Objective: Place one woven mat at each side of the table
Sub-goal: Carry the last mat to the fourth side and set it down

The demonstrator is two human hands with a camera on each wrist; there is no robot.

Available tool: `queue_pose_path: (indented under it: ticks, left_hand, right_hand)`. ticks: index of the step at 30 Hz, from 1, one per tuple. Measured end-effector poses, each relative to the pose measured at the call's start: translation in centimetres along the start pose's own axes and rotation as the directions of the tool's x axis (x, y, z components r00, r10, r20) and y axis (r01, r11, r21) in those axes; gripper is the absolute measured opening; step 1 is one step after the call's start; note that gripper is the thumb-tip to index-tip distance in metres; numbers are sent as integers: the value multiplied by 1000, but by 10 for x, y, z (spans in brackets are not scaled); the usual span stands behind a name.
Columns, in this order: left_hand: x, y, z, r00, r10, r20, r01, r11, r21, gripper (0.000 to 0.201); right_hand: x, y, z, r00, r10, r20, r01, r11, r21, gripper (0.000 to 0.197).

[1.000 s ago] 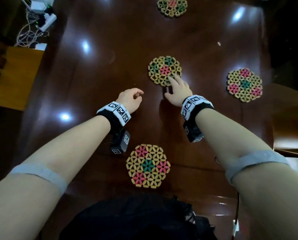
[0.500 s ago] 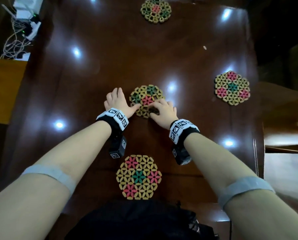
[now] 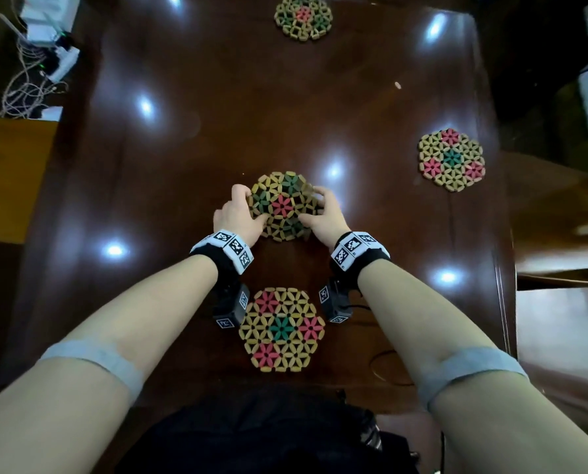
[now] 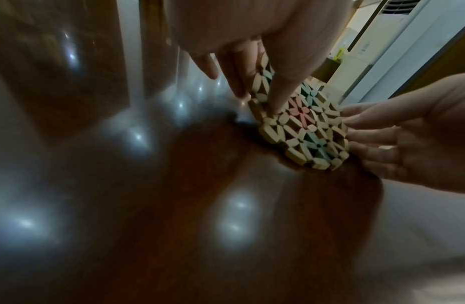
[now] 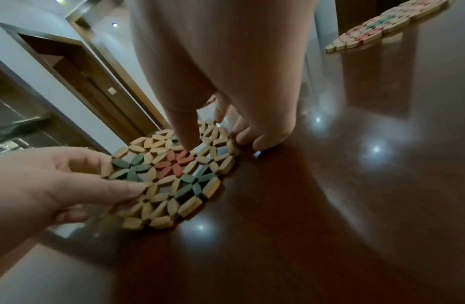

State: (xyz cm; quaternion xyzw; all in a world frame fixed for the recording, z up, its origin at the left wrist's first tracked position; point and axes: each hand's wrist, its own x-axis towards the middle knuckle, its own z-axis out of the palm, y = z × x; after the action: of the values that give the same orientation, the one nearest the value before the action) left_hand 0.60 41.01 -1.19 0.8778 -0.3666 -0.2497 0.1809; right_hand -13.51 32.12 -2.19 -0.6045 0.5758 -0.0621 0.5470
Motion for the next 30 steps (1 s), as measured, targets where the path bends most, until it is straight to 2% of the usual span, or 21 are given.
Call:
queue_pose_path:
  ticks: [2,6,9,13,17,21,24,28,30]
  left_hand:
    - [-4,-6,-10,1000,2,2,-1,997,-77,42]
    - [-11,-24,-42,999,32,-19,-34,991,-130,42]
    - [-18,-46,-71,999,49,-21,-52,983,-176,45]
    - [-33,-90,-110,996,73,-45,-83,961,-263,45]
    - [-57,-158,-141,995,85,-45,-96,912,-399,47]
    - [-83,-236,-175,998,39,-41,-54,868,-494,44]
    - [-95,-286,-199,999,32,-37,-45,878,-476,44]
    - [-98,-327,-224,998,36,-45,-54,857,-512,36]
    - [-93,-339,-231,999,24,-27,-34,843,-536,40]
  right_hand:
    - [-11,-5,3,999,9,35,-12,995,99,61]
    - [-31,-20,20,998,-44,-51,47,997,62,41]
    - [-52,-37,47,994,-71,-84,79,992,98,11]
    - [-87,-59,95,974,-125,-187,143,986,89,14]
    - [-123,-65,168,950,-142,-279,167,984,67,21]
    - [-164,-74,246,950,-135,-280,158,986,59,17]
    - [-187,-81,295,957,-108,-269,131,989,69,15]
    - [-193,-90,338,962,-87,-260,110,991,75,20]
    - [-191,-99,350,962,-86,-257,107,992,69,23]
